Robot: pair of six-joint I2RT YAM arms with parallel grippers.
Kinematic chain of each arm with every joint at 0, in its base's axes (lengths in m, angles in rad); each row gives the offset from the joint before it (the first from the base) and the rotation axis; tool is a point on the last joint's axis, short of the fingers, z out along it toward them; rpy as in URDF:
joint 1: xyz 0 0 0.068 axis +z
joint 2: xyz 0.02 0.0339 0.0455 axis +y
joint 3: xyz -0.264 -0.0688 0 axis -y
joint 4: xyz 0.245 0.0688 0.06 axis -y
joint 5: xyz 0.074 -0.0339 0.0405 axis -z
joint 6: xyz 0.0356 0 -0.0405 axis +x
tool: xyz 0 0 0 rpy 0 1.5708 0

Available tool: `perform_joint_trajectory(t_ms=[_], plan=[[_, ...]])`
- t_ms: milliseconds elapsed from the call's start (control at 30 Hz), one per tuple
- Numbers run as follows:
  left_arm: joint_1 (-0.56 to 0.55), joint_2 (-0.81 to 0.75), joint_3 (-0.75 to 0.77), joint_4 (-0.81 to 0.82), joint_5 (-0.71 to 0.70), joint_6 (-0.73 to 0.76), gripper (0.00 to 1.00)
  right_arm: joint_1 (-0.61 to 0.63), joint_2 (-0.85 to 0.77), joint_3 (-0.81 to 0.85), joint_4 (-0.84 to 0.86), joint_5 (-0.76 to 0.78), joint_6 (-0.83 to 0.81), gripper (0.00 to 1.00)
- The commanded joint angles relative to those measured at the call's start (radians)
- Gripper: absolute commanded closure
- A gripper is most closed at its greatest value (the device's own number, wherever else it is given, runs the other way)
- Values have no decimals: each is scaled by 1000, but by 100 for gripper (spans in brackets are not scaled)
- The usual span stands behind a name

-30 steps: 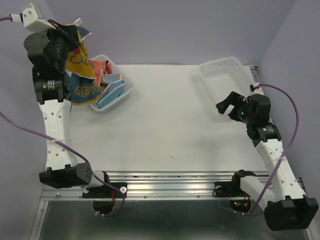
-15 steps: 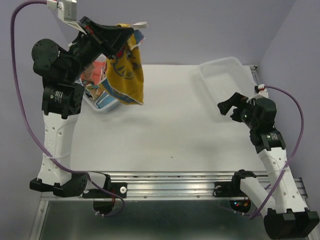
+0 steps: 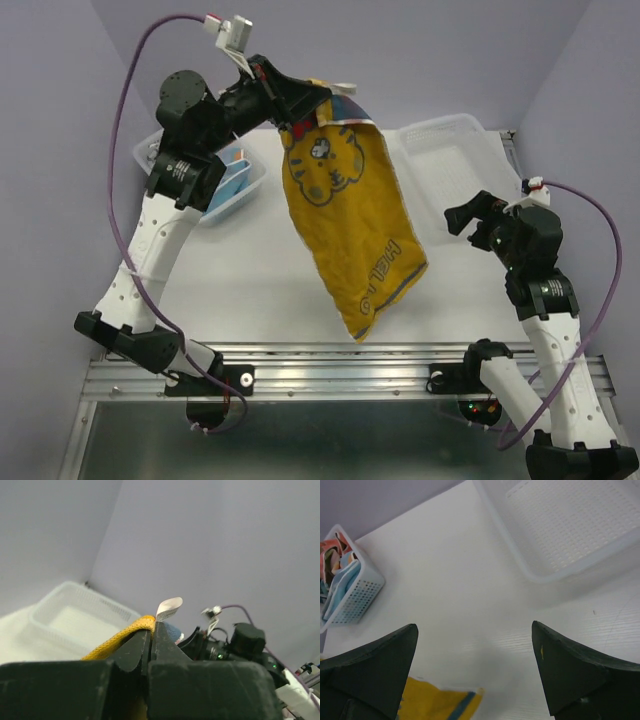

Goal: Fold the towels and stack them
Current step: Move the towel to the center of the board

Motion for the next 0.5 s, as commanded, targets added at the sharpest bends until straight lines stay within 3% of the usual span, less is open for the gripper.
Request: perform_joint_trajectory(t_ms=[0, 67, 100, 167, 200, 233, 267, 367, 467], plan=[[-5, -50, -212, 32, -224, 45, 100, -2, -4, 17, 3, 40, 8, 0], [1, -23, -334, 65, -299, 65, 96, -2, 17, 5, 11, 23, 15, 0], [6, 47, -352, 70, -330, 73, 89, -3, 26, 3, 12, 1, 14, 0], [26, 162, -300, 58, -363, 134, 44, -2, 43, 0, 17, -28, 11, 0], [32, 298, -248, 18, -367, 145, 2, -2, 60, -1, 18, -58, -1, 0], [35, 368, -178, -37, -358, 158, 1, -2, 68, 0, 17, -75, -6, 0], [34, 487, -11, -153, -360, 190, 1, -2, 74, -1, 22, -98, -21, 0], [24, 565, 162, -224, -343, 220, 1, 0, 85, -15, 43, -149, -32, 0], [6, 519, 95, -180, -367, 234, 1, 4, 97, -37, 29, -171, -32, 0]])
